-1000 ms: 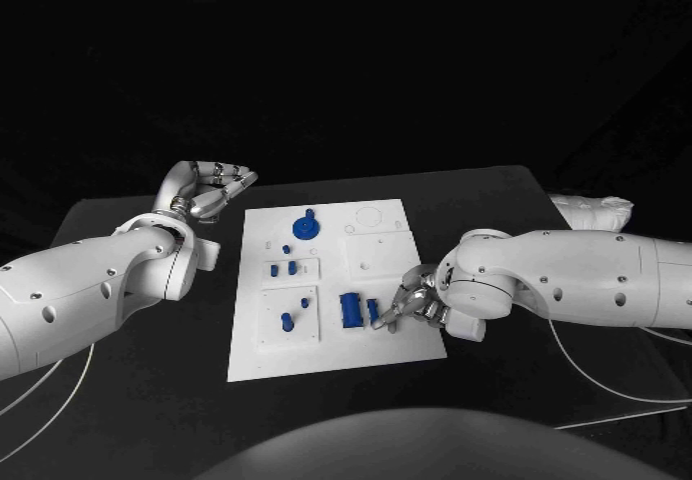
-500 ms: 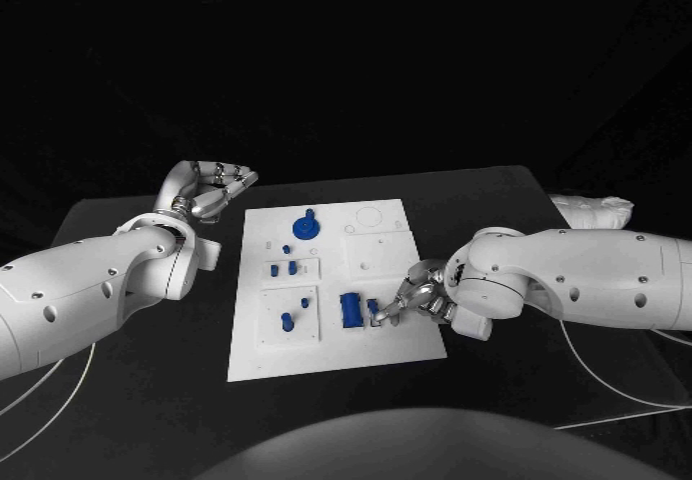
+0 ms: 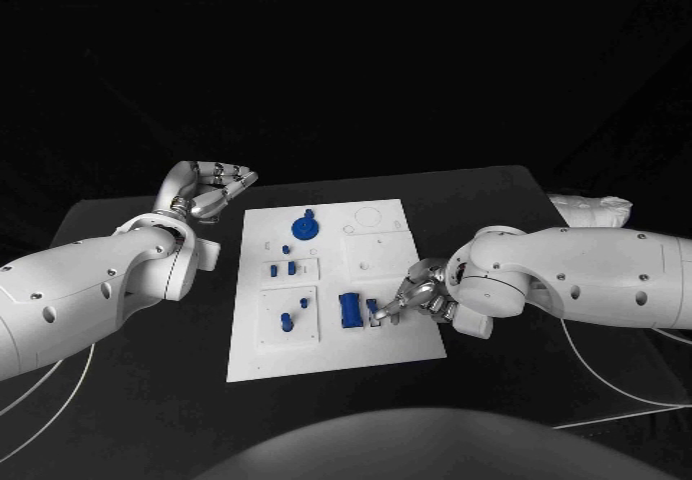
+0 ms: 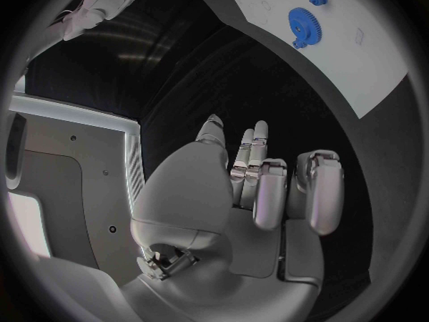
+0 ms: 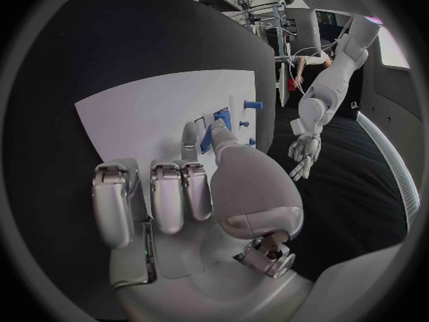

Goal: Assemble the parts on the task board

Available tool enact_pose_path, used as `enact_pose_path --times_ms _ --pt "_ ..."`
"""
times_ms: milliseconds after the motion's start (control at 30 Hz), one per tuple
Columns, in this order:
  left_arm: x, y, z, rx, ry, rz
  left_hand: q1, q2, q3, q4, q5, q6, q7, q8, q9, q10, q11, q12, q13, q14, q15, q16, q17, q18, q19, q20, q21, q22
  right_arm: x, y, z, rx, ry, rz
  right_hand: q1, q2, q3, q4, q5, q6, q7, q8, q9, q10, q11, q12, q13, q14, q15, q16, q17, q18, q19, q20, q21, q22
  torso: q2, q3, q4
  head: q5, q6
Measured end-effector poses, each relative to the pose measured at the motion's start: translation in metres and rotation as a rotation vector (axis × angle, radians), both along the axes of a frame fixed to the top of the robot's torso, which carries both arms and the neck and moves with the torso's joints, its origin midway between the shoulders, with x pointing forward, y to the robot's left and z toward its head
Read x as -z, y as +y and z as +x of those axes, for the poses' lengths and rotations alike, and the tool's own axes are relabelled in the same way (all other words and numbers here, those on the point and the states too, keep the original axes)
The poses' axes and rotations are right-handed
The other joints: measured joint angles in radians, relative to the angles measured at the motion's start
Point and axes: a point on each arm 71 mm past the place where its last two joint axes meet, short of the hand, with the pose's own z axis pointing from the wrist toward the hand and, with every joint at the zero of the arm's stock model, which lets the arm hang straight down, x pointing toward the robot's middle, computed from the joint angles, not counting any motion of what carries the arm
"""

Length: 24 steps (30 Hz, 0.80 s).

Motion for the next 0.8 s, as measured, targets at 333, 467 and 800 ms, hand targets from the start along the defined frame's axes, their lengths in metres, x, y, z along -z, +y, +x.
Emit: enact_pose_path --times_ms 333,467,800 --pt "0.0 -0.0006 0.0 0.001 0.0 0.0 0.0 0.0 0.0 0.0 0.0 0.0 0.0 0.0 0.0 0.0 0.0 0.0 0.0 0.0 0.0 0.0 0.0 0.0 0.0 0.0 0.0 0.0 0.0019 0.0011 0.0 -0.014 0.021 -0.01 0.016 -0.005 0.003 -0.011 0.0 0.003 -0.003 0.0 0.004 0.0 0.0 0.0 0.0 0.004 -0.004 0.0 0.0 0.0 0.0 -0.008 0.0 0.0 0.0 -0.0007 0.0011 0.001 0.0" --pt "0.0 -0.0006 0.0 0.001 0.0 0.0 0.0 0.0 0.0 0.0 0.0 0.0 0.0 0.0 0.0 0.0 0.0 0.0 0.0 0.0 0.0 0.0 0.0 0.0 0.0 0.0 0.0 0.0 0.0023 0.0019 -0.0002 -0.02 0.027 -0.013 0.017 -0.006 0.003 -0.015 0.0 0.003 -0.003 0.0 0.005 0.0 0.0 0.0 0.0 0.004 -0.004 0.0 0.0 0.0 0.0 -0.007 0.0 0.0 0.0 -0.0007 0.0011 0.001 0.0" --pt "0.0001 -0.001 0.0001 0.002 0.0 0.0 0.0 0.0 -0.003 -0.003 0.0 0.0 0.0 0.0 0.0 0.0 0.0 0.0 0.0 0.0 0.0 0.0 0.0 0.0 0.0 0.0 0.0 0.0 0.0028 0.0026 -0.0008 -0.027 0.036 -0.018 0.022 -0.011 0.0 -0.02 0.0 0.003 -0.003 0.0 0.007 0.0 0.0 0.0 0.0 0.004 -0.004 0.0 0.0 0.0 0.0 -0.007 0.0 0.0 0.0 -0.0003 0.0006 0.001 0.0"
